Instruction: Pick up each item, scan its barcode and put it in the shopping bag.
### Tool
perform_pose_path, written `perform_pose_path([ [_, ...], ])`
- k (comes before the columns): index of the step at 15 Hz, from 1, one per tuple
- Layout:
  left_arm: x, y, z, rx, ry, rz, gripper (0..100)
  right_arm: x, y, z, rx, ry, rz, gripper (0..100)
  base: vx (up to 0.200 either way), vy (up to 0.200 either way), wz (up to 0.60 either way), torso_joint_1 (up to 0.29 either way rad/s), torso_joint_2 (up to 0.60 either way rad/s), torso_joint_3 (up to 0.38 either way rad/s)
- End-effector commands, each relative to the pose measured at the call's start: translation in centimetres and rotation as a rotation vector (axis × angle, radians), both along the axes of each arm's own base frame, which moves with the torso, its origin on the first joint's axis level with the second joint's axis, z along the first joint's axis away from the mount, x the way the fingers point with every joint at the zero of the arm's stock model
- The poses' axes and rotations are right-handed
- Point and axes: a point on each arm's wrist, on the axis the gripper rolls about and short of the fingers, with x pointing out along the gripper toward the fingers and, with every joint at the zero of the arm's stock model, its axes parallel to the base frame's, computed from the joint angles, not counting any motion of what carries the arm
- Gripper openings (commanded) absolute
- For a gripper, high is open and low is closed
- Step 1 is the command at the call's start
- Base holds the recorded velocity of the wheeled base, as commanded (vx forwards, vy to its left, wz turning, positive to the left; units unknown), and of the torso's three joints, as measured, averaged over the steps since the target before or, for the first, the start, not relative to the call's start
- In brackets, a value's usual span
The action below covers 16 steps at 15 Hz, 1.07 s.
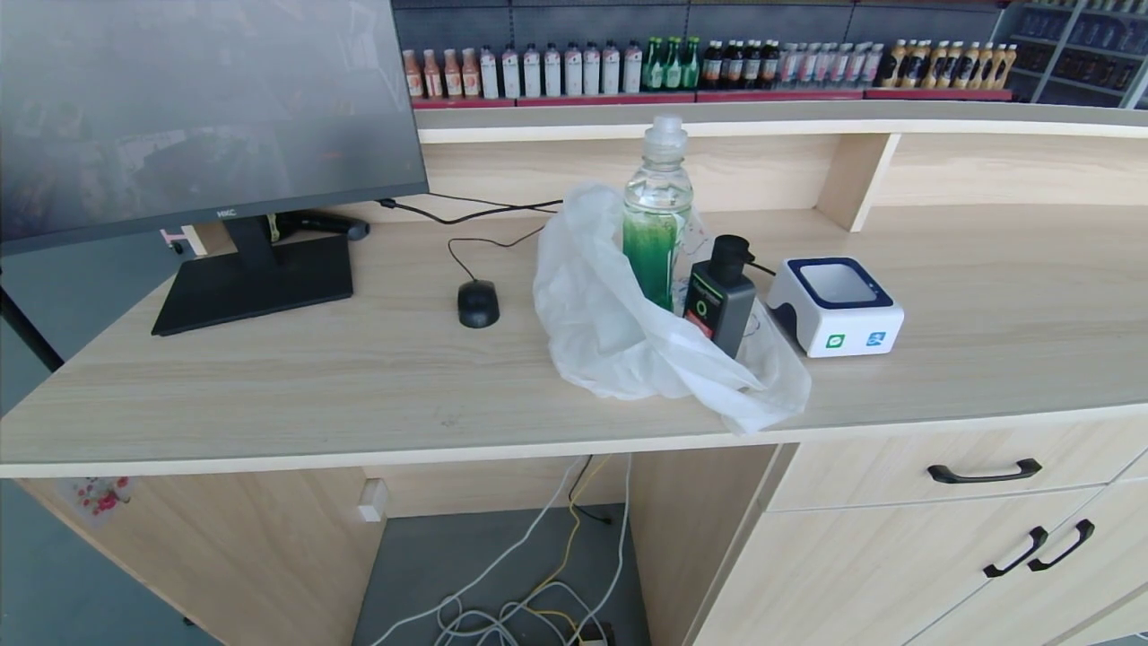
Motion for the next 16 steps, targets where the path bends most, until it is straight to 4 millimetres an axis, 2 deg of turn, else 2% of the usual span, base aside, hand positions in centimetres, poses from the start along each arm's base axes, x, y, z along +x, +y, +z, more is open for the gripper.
perform_pose_path([
  [1, 0.0, 0.0, 0.0, 0.0, 0.0, 0.002, 100, -0.48, 0.07, -0.08, -0.001, -0.057, -0.04, 100, 0.0, 0.0, 0.0, 0.0, 0.0, 0.0],
  [2, 0.0, 0.0, 0.0, 0.0, 0.0, 0.002, 100, -0.68, 0.09, -0.14, 0.003, -0.082, -0.036, 100, 0.0, 0.0, 0.0, 0.0, 0.0, 0.0],
  [5, 0.0, 0.0, 0.0, 0.001, 0.0, 0.0, 100, -0.72, 0.11, -0.13, 0.012, -0.094, -0.039, 100, -0.2, 0.0, 0.0, 0.006, 0.01, 0.002],
  [13, 0.0, 0.0, 0.0, 0.0, 0.0, 0.0, 100, -0.71, 0.11, -0.18, 0.02, -0.093, -0.039, 100, 0.0, 0.0, 0.0, 0.0, 0.0, 0.0],
  [16, 0.0, 0.0, 0.0, 0.001, 0.0, 0.002, 100, -0.71, 0.11, -0.18, 0.02, -0.093, -0.039, 100, 0.0, -0.2, 0.0, 0.006, 0.0, 0.002],
])
